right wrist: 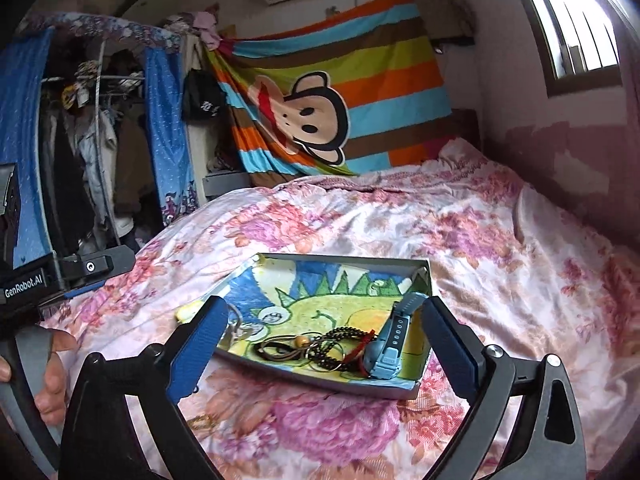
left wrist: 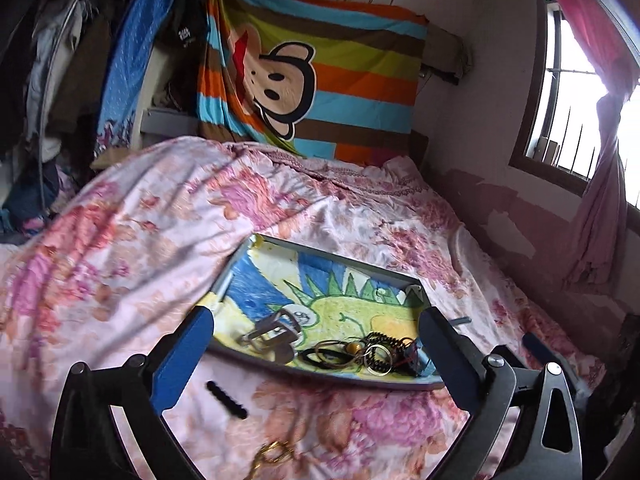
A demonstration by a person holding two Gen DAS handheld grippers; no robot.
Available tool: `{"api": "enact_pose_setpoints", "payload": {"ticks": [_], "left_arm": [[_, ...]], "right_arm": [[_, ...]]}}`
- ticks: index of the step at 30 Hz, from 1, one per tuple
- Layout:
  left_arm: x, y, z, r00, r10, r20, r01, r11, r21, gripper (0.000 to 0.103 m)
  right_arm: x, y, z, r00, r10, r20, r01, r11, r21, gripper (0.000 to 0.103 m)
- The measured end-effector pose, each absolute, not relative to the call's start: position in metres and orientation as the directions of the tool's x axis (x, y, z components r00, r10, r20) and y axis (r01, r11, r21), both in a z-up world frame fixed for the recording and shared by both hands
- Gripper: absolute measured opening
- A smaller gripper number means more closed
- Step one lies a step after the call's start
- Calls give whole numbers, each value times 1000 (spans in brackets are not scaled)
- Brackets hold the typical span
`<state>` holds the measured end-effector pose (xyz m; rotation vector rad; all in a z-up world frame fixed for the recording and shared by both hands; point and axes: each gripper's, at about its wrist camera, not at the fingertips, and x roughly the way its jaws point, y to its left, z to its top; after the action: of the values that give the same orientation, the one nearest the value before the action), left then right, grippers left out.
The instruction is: Organize jewelry
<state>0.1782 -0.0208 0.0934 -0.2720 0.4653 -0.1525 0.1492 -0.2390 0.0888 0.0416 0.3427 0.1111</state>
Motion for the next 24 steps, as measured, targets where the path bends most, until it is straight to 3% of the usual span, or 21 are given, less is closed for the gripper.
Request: {"api": "enact_pose_setpoints", "payload": {"ticks": [11, 19, 24], "left_arm": [[111, 29, 79, 888, -176, -426, 40, 950, -309, 103], [97, 48, 53, 869, -151, -472, 21, 963, -269, 103], [100, 56, 30, 839, -199, -507, 66, 961, -268, 103]], "right_arm": [[72, -201, 114, 942, 144, -304, -156, 988, -16, 101], [53, -200, 93, 935, 121, -334, -145, 988, -50, 101], [65, -214, 74, 922, 87, -377, -111, 993, -43, 101]]}}
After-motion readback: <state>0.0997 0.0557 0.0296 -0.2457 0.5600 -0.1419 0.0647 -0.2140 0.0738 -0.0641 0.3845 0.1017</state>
